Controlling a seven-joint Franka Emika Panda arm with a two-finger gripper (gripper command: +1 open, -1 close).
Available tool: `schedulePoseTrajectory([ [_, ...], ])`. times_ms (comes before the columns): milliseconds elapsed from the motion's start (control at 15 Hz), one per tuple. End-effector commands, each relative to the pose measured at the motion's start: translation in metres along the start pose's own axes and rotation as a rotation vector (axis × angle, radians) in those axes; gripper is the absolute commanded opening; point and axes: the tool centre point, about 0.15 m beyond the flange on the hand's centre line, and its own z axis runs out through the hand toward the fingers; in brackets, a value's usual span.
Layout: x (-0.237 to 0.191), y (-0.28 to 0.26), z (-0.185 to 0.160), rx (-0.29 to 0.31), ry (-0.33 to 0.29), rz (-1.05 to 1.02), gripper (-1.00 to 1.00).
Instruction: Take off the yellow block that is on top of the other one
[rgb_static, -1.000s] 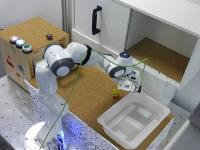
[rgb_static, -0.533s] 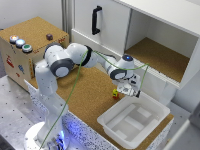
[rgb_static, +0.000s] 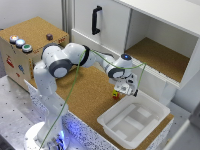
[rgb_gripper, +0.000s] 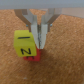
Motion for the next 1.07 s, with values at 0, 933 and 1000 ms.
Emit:
schedulePoseTrajectory([
  [0, -0.050, -0.088, -0.018, -0.073, 0.078, -0.062, -1.00],
  [933, -0.026, -0.089, -0.036, -0.149, 0.132, 0.002, 1.00],
  [1000, -0.021, -0.084, -0.034, -0.149, 0.126, 0.012, 1.00],
])
